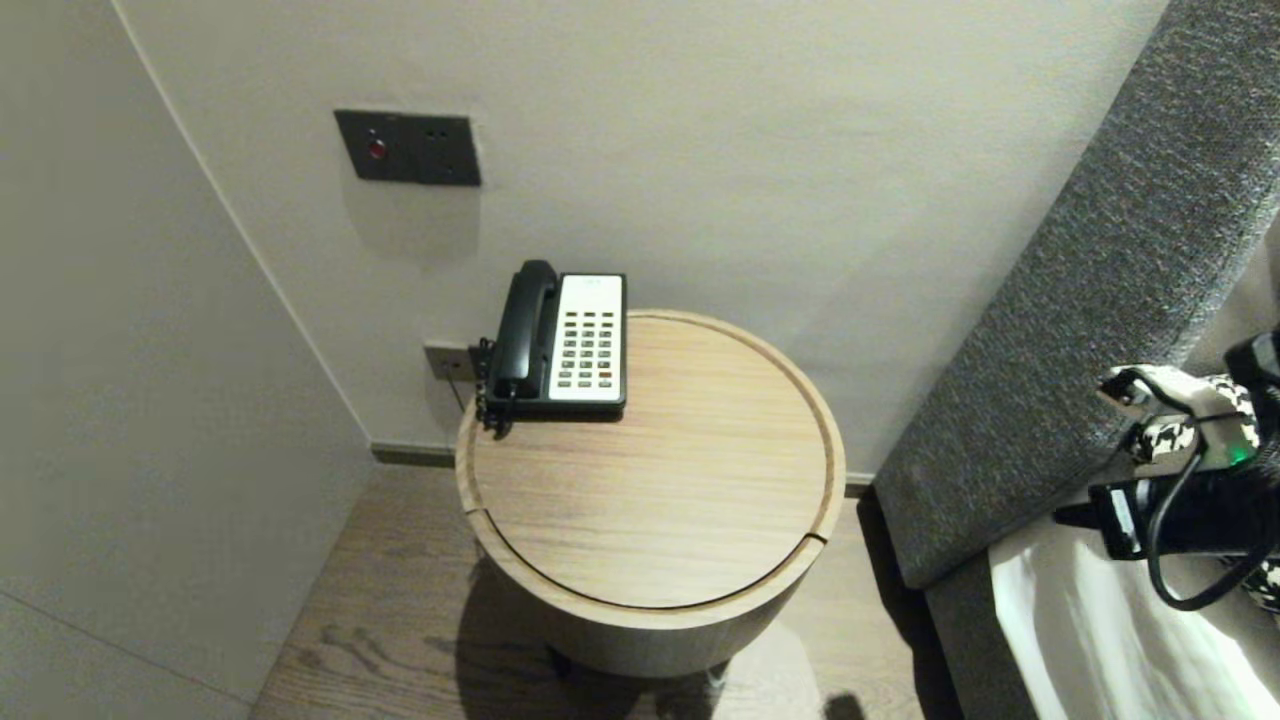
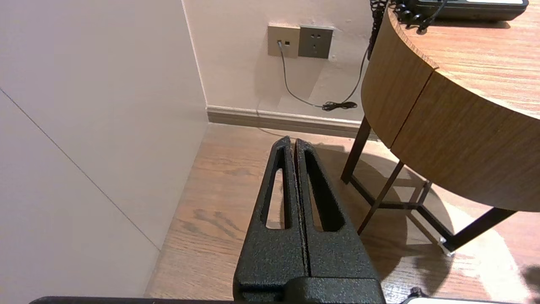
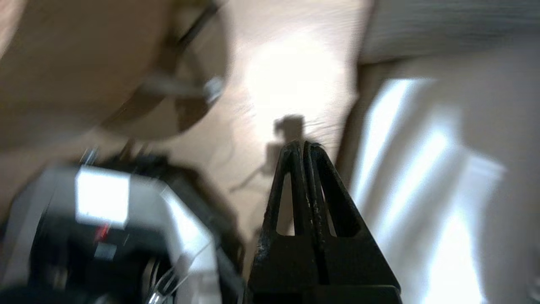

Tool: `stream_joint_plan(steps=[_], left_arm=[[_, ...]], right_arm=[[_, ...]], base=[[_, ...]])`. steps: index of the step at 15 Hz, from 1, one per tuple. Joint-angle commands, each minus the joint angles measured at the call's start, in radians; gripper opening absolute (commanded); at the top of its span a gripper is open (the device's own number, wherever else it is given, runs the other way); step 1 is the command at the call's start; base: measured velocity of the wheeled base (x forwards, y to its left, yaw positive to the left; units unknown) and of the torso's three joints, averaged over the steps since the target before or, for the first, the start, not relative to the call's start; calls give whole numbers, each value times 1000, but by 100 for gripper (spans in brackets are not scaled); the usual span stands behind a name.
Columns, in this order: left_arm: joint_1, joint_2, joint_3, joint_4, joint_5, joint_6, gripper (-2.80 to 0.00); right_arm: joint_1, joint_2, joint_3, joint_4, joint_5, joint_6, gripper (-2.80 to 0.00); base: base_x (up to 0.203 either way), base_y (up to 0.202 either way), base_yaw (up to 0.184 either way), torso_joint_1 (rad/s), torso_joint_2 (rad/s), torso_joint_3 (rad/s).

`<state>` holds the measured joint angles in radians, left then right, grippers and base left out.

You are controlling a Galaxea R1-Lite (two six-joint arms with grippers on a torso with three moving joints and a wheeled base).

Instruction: Open the nightstand drawer

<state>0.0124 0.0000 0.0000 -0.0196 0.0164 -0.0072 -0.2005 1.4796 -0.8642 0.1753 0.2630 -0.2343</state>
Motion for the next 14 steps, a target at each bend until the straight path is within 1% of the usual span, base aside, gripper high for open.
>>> stream_joint_plan(steps=[1, 3, 6, 8, 11, 14], left_arm=[[0, -2, 0, 0, 0, 0, -280], [0, -2, 0, 0, 0, 0, -280], [1, -2, 0, 0, 0, 0, -280], [0, -2, 0, 0, 0, 0, -280], [1, -2, 0, 0, 0, 0, -280], [1, -2, 0, 0, 0, 0, -280]], right_arm=[[-133, -78, -14, 0, 4, -1, -280], [-215, -150, -18, 0, 7, 3, -280], [-256, -278, -4, 7, 9, 19, -280], [-257, -385, 33, 12, 9, 45, -280], [-241, -562, 144, 47, 28, 58, -280], [-179, -720, 234, 152, 79, 60, -280]], base=[[0, 0, 0, 0, 0, 0], [0, 0, 0, 0, 0, 0], [0, 0, 0, 0, 0, 0], [0, 0, 0, 0, 0, 0], [0, 0, 0, 0, 0, 0], [0, 0, 0, 0, 0, 0]])
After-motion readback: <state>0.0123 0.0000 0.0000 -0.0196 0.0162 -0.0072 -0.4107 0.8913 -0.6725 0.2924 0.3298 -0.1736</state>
